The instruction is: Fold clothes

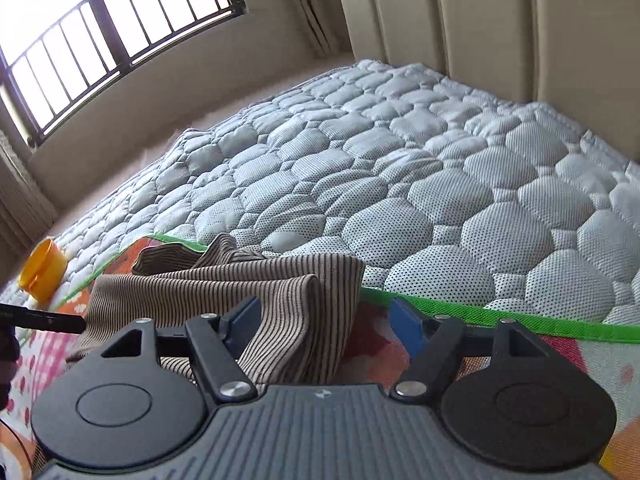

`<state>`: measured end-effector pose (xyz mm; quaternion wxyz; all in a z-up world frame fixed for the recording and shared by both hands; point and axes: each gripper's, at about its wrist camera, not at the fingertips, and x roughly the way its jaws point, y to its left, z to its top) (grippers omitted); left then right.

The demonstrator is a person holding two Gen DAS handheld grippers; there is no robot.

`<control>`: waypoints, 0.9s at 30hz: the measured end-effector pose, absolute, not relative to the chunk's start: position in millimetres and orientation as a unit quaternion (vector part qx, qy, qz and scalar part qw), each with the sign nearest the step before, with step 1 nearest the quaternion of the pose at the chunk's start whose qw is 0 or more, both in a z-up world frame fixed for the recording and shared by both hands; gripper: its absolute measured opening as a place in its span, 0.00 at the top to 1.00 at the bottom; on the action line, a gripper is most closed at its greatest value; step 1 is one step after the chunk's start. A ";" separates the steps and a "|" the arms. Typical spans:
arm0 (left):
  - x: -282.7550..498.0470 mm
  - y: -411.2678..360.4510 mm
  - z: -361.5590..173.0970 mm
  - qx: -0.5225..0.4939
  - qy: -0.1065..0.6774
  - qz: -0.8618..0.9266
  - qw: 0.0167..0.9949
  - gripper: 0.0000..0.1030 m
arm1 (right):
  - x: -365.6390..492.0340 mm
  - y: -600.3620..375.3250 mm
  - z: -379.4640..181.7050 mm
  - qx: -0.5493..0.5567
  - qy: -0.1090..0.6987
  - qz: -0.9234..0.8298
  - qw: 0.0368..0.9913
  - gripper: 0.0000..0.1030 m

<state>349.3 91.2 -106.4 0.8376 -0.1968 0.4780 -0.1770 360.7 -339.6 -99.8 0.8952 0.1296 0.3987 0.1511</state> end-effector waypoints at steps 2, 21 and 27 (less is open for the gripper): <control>360.6 87.0 -112.0 -0.200 0.477 -0.170 0.839 0.41 | 372.1 -335.1 -110.8 0.156 0.408 0.170 0.883 0.44; 329.8 60.9 -65.9 -0.130 0.453 -0.195 0.860 0.71 | 302.8 -298.4 -47.0 0.003 0.379 0.253 0.890 0.82; 241.4 49.4 -39.1 -0.090 0.465 -0.233 0.849 0.71 | 210.5 -299.7 -46.1 -0.052 0.413 0.260 0.871 0.83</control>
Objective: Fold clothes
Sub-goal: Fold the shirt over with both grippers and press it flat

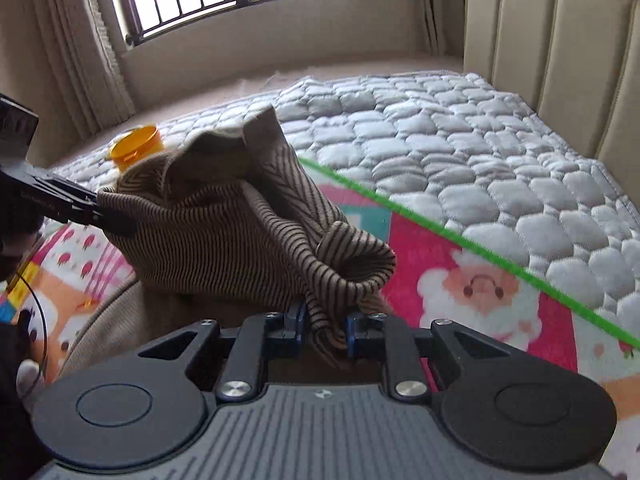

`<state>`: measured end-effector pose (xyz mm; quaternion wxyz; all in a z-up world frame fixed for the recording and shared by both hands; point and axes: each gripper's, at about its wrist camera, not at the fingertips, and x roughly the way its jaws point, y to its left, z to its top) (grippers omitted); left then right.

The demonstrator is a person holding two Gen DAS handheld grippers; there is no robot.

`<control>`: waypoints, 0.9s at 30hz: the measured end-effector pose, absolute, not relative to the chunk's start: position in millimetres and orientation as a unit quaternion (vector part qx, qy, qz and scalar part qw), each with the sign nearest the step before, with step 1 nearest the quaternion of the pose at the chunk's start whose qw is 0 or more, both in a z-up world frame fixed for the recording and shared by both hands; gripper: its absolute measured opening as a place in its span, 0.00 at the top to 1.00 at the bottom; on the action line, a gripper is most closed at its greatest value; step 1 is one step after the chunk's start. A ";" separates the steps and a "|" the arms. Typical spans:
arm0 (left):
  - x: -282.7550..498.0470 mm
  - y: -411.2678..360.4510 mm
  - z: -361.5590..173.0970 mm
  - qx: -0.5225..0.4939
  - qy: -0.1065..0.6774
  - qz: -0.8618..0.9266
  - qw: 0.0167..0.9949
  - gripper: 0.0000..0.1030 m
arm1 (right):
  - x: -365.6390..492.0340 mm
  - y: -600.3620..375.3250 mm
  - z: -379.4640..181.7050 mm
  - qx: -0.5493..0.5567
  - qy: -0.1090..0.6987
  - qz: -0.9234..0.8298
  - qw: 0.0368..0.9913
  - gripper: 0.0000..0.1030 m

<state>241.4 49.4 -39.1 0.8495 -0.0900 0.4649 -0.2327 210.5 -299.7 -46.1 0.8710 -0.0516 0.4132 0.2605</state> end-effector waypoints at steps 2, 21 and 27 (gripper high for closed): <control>213.3 44.2 -42.6 -0.075 0.484 -0.235 0.840 0.71 | 182.8 -299.1 -56.5 -0.082 0.433 0.255 0.861 0.83; 149.8 53.7 -68.0 -0.197 0.557 -0.170 0.789 0.24 | 155.0 -324.8 -78.2 0.027 0.462 0.175 0.869 0.00; 165.1 43.2 -101.1 -0.212 0.558 -0.160 0.786 0.38 | 184.3 -331.8 -130.8 0.122 0.513 0.120 0.841 0.00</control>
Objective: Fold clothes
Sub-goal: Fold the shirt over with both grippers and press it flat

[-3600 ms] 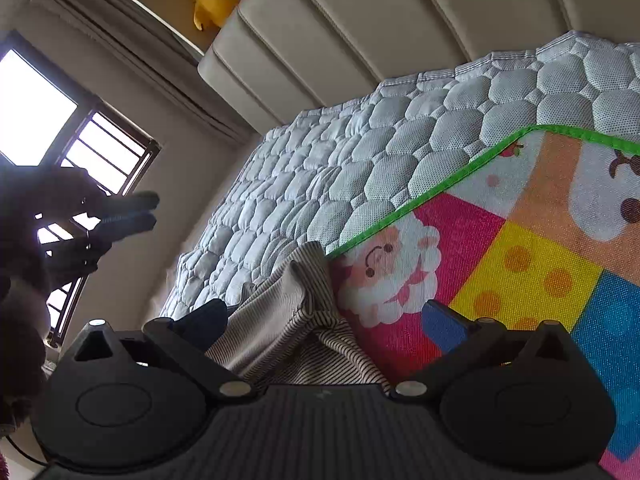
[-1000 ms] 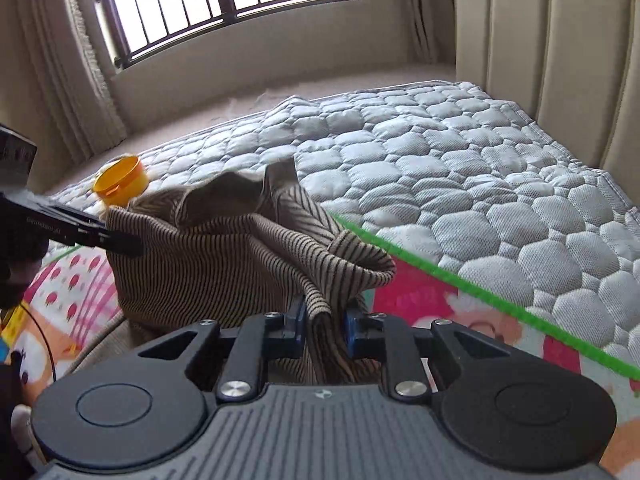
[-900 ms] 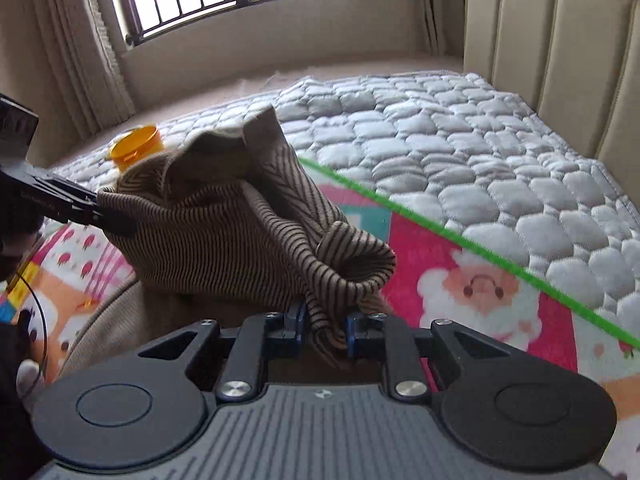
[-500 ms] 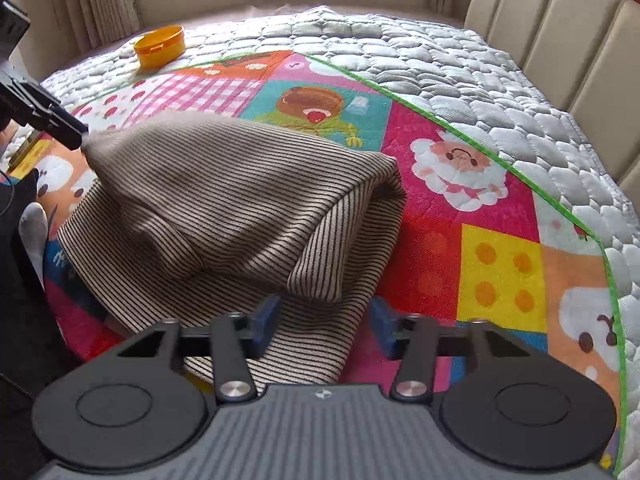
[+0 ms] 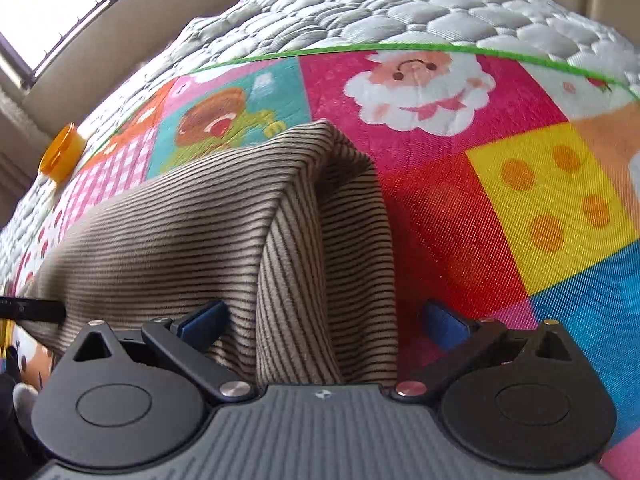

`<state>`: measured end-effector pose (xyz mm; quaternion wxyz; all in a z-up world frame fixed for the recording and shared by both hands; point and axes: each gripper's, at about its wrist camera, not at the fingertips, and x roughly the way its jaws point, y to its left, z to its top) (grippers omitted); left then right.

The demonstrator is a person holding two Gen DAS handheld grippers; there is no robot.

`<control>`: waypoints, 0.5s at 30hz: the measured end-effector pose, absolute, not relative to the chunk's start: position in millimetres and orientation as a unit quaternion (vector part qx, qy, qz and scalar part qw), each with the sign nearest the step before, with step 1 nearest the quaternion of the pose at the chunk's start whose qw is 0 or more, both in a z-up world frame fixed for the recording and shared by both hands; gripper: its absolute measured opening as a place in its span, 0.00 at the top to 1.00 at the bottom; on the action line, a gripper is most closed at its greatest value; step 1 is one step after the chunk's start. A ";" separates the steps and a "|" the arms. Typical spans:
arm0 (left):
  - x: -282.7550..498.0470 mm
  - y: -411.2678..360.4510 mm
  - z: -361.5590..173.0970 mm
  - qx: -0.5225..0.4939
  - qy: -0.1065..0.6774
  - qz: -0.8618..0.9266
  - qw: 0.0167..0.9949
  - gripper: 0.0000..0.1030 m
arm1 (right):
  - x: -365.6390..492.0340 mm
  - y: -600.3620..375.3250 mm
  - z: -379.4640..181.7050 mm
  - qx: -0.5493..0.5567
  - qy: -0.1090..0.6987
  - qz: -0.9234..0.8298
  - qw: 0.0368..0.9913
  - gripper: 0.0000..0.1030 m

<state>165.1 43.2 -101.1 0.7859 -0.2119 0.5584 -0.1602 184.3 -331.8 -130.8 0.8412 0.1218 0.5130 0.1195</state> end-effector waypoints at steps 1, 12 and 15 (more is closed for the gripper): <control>167.6 43.2 -104.3 -0.211 0.556 -0.162 0.787 0.39 | 185.9 -329.5 -129.9 0.116 0.519 0.117 0.839 0.00; 235.9 46.9 -107.0 -0.194 0.504 -0.156 0.827 0.45 | 251.4 -279.2 -120.0 0.045 0.460 0.121 0.878 0.00; 255.7 54.9 -100.9 -0.194 0.497 -0.149 0.833 0.44 | 255.6 -292.2 -102.1 0.053 0.446 0.125 0.884 0.02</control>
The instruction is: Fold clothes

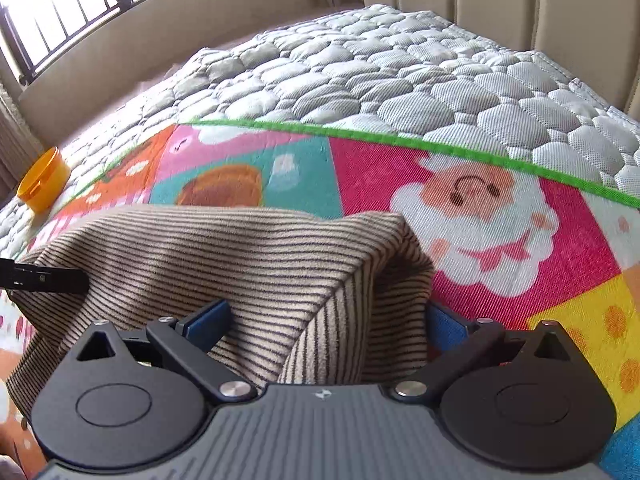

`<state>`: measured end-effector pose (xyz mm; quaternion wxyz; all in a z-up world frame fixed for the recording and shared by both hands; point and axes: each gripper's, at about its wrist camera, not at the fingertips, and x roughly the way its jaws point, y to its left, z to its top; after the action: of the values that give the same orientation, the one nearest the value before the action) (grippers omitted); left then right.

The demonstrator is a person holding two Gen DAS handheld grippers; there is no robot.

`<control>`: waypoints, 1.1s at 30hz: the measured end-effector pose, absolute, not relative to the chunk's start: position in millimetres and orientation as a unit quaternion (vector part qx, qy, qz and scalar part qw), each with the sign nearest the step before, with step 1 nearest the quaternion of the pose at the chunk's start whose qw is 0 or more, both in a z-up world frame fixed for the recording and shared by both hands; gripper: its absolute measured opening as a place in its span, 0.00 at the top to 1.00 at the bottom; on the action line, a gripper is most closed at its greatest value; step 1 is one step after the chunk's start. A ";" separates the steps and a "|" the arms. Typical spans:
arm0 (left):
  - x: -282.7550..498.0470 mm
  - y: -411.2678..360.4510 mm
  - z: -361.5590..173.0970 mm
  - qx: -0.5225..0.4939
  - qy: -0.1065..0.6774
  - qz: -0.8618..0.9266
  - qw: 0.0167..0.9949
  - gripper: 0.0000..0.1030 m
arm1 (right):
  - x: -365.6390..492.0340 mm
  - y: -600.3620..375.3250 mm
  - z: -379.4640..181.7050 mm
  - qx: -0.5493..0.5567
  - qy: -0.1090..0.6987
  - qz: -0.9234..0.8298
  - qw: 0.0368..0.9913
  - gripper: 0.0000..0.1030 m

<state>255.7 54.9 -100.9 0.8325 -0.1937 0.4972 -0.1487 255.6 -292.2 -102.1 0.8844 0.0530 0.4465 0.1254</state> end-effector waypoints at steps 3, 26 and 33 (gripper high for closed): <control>249.6 74.2 -86.3 -0.209 0.493 -0.167 0.828 0.45 | 228.9 -310.0 -76.6 -0.008 0.412 0.138 0.901 0.09; 201.2 54.6 -42.1 -0.164 0.475 -0.207 0.839 0.68 | 159.6 -272.6 -54.8 -0.039 0.444 0.187 0.875 0.83; 181.9 47.6 -105.7 -0.124 0.514 -0.130 0.839 0.62 | 150.4 -255.7 -96.7 -0.111 0.441 0.156 0.877 0.66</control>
<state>181.9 47.6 -105.7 0.8385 -0.1237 0.5144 -0.1303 150.4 -255.7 -96.7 0.8768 -0.1114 0.4408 0.1565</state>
